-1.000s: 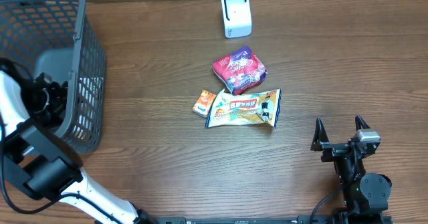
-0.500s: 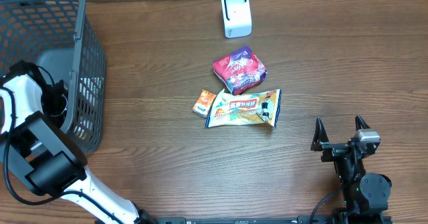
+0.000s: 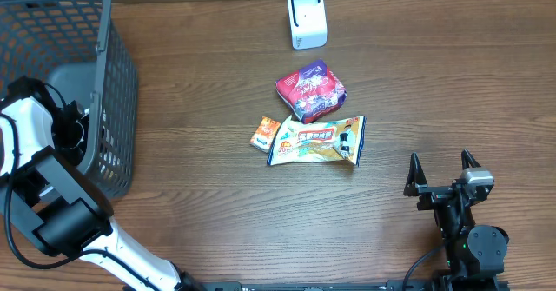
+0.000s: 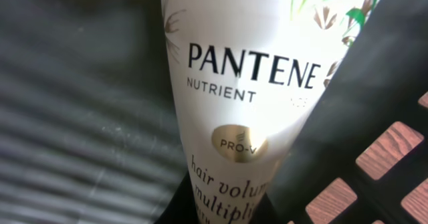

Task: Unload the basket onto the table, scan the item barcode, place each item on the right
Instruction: 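Lower the left gripper onto the white Pantene tube and grasp it, then lift the Pantene tube out of the basket toward the table center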

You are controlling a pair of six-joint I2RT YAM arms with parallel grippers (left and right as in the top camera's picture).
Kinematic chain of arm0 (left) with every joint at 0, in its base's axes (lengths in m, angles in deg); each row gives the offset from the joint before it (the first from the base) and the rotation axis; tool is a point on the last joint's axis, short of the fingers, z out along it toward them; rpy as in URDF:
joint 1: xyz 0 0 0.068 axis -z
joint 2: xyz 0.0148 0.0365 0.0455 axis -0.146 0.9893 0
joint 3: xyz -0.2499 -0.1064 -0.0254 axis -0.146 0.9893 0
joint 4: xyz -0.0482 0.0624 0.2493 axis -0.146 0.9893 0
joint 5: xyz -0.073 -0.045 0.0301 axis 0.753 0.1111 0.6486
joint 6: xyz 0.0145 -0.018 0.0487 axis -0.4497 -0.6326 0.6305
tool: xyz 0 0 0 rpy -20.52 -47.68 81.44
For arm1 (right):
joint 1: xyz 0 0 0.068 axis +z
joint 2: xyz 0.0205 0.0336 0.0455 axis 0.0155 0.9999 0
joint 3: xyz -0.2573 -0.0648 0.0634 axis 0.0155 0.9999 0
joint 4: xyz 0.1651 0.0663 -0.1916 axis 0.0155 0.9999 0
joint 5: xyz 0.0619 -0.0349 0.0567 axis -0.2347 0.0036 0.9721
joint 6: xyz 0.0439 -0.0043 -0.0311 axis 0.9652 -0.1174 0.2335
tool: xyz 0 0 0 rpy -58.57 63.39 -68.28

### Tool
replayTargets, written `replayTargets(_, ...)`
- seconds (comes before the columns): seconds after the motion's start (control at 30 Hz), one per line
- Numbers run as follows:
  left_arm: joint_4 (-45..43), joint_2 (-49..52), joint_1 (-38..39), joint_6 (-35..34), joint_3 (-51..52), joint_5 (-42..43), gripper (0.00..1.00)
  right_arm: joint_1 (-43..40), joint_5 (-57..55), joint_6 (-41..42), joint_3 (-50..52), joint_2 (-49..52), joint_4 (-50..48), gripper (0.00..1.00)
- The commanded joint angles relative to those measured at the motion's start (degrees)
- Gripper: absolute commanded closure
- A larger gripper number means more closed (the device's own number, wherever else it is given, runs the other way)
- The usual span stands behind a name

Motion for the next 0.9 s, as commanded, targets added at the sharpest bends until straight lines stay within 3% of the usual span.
replayTargets(0.0,3.4,0.5,-0.8,-0.8,-3.1,0.1,0.96,-0.2,-0.5,-0.4,0.6,-0.6,-0.3,0.00)
replayTargets(0.17,9.5,0.5,-2.0,-4.1,-12.1,1.5,0.96,-0.2,-0.5,-0.4,0.6,-0.6,-0.3,0.00)
replayTargets(0.57,18.6,-4.1,-2.6,-1.7,-32.7,13.2,0.96,-0.2,-0.5,-0.4,0.6,-0.6,-0.3,0.00)
replayTargets(0.87,18.8,-16.3,-2.6,-1.7,-37.1,17.2,0.96,-0.2,-0.5,-0.4,0.6,-0.6,-0.3,0.00)
